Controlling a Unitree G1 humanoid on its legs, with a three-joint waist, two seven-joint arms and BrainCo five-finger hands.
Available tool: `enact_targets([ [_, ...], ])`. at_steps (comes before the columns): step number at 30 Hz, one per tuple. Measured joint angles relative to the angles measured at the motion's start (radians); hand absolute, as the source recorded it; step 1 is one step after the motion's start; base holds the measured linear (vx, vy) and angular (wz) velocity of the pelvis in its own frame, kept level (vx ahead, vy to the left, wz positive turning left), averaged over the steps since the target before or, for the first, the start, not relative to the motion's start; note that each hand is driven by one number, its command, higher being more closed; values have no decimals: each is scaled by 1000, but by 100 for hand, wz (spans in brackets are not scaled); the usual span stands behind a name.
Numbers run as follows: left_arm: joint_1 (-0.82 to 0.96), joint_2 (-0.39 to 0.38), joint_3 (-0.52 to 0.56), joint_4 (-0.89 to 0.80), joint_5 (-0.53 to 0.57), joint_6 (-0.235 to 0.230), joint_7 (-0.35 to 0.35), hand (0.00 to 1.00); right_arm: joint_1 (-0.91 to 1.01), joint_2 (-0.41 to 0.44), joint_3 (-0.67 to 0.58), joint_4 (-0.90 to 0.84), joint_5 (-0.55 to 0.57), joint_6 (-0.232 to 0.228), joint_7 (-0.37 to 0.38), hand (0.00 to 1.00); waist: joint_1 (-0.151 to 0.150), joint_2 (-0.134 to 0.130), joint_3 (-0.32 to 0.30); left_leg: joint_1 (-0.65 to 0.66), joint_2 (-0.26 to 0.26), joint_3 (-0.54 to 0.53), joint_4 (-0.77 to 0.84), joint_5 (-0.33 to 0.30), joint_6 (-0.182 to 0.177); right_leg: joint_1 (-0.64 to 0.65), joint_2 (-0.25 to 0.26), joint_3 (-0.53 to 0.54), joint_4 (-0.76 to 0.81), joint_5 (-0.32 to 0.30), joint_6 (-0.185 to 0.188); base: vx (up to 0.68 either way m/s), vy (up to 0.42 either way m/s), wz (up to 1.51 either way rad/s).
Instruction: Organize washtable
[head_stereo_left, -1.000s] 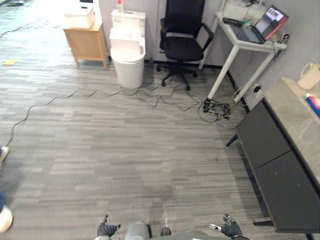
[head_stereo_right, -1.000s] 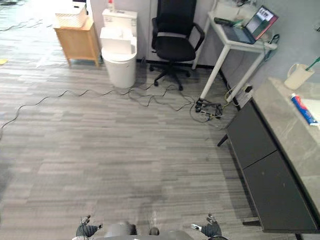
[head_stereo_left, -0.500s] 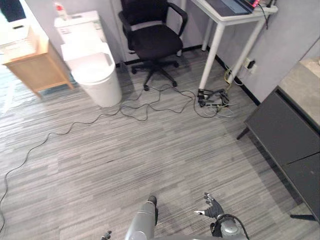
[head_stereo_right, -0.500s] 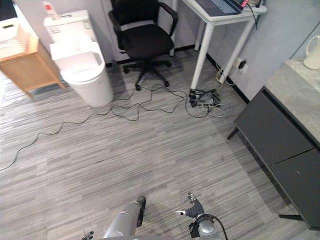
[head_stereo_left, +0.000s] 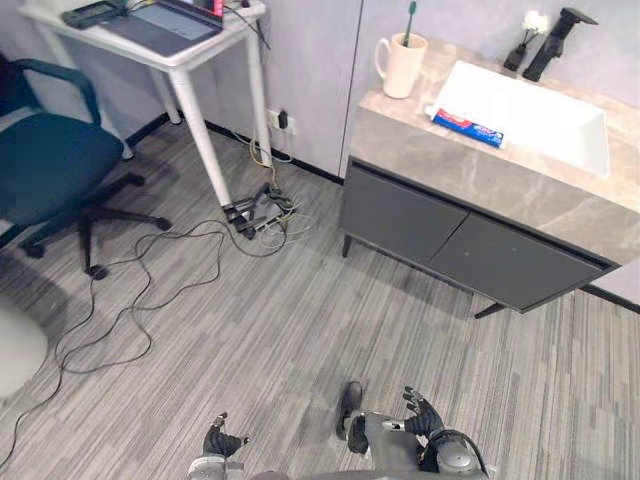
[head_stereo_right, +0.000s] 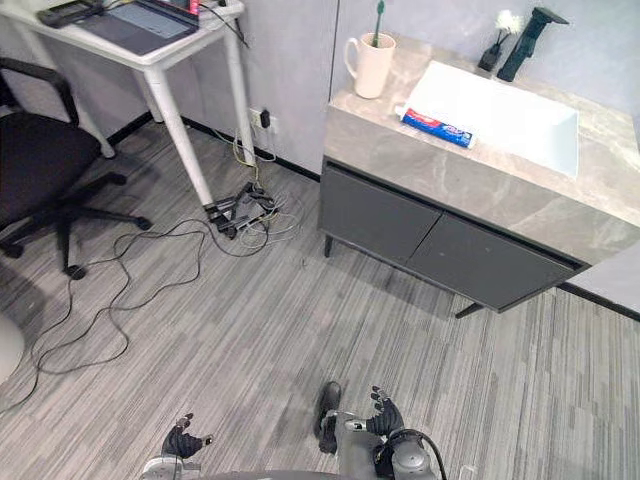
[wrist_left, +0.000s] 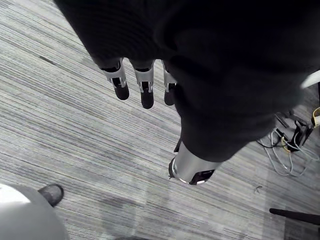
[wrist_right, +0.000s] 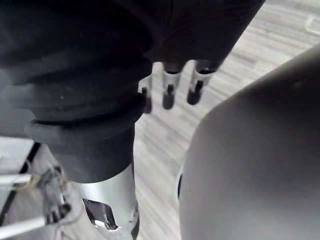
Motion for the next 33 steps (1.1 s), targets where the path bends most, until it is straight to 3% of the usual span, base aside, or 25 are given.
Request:
enact_targets([
  [2,5,-27,34,-12,0,0,-7,0,15,-4,-22,-17,0,3,0,0,3,27,-3,-66,82,-65,236,8,-3,49,41,-9,1,-45,-9,475,-172,-14],
  [3,20,-57,80,-36,-1,0,-17,0,24,-9,-23,-27,-1,3,-1,0,10,57,-5,-149,146,-136,476,82,75,92,83,5,-3,-79,-25,630,-166,-74],
  [4,36,-64,91,-50,-1,1,-18,0,27,-15,-20,-35,-2,12,-2,0,37,69,-3,-222,192,-187,670,179,124,134,115,57,0,-109,-45,520,-100,-104],
  [5,41,-65,90,-52,-1,1,-19,0,28,-17,-20,-34,-2,19,-3,0,50,72,-2,-252,204,-209,744,176,126,154,127,83,2,-125,-48,606,-75,-131],
  [7,49,-50,77,-57,-1,0,-17,0,35,-13,-20,-28,1,34,-5,0,56,52,3,-382,171,-293,863,166,114,229,128,176,-5,-172,-52,491,-69,-103],
  [11,60,-56,59,-56,-13,0,-14,0,25,-12,-24,8,2,37,-11,0,78,38,8,-495,111,-328,664,107,74,321,112,323,-45,-196,-19,413,23,-114],
  [13,54,-49,40,-53,-24,0,-10,0,21,-17,-27,20,0,38,-12,0,79,31,11,-505,33,-351,367,105,57,372,72,373,-52,-227,34,504,172,-75],
  [15,47,-49,32,-51,-33,-2,-10,0,25,-18,-41,26,-3,38,-13,0,80,34,10,-507,-25,-424,152,136,26,404,50,400,-52,-251,76,481,238,-63],
  [17,50,-48,30,-50,-43,-7,-9,0,33,-21,-41,26,-7,37,-11,0,81,45,2,-500,-54,-492,2,224,19,433,41,432,-50,-276,118,462,301,-71],
  [18,53,-57,24,-45,-54,-8,-10,0,40,-25,-46,27,-8,35,-12,0,86,69,-12,-509,-53,-504,11,332,64,451,44,460,-42,-302,152,374,283,-54],
  [21,45,-22,9,-46,-70,-14,-11,0,52,8,-63,25,-13,37,-4,0,85,2,-31,-509,-95,-422,120,211,124,428,-23,526,55,-311,160,426,333,-46],
  [22,44,-20,8,-45,-70,-14,-11,0,54,11,-67,23,-17,37,-3,0,85,-1,-32,-502,-101,-408,137,189,135,423,-31,537,86,-310,163,379,334,-58],
  [24,44,-19,-1,-40,-70,-11,-11,0,54,17,-73,11,-40,37,-2,0,84,3,-30,-442,-108,-347,151,125,174,333,-32,571,320,-267,191,334,334,-70],
  [27,23,-5,-12,-32,-70,-2,-12,0,56,11,-82,-10,-39,39,-2,0,80,13,-28,-346,-95,-274,101,92,182,211,-30,540,485,-288,192,192,240,-73],
  [30,-23,-3,16,-17,-70,8,-12,0,53,11,-84,-3,-41,44,4,0,82,16,-30,-268,-69,-255,40,83,169,180,-10,474,340,-295,192,137,63,-46],
  [32,-37,-4,35,-10,-70,5,-8,0,48,14,-82,25,-39,50,4,0,68,-3,-49,-262,-56,-254,27,84,157,169,11,478,214,-290,191,164,-56,-2],
  [33,-41,2,32,1,-69,5,-8,0,46,14,-83,37,-35,51,2,0,49,-29,-61,-259,-74,-269,13,88,150,169,-2,477,114,-248,163,226,-148,49],
])
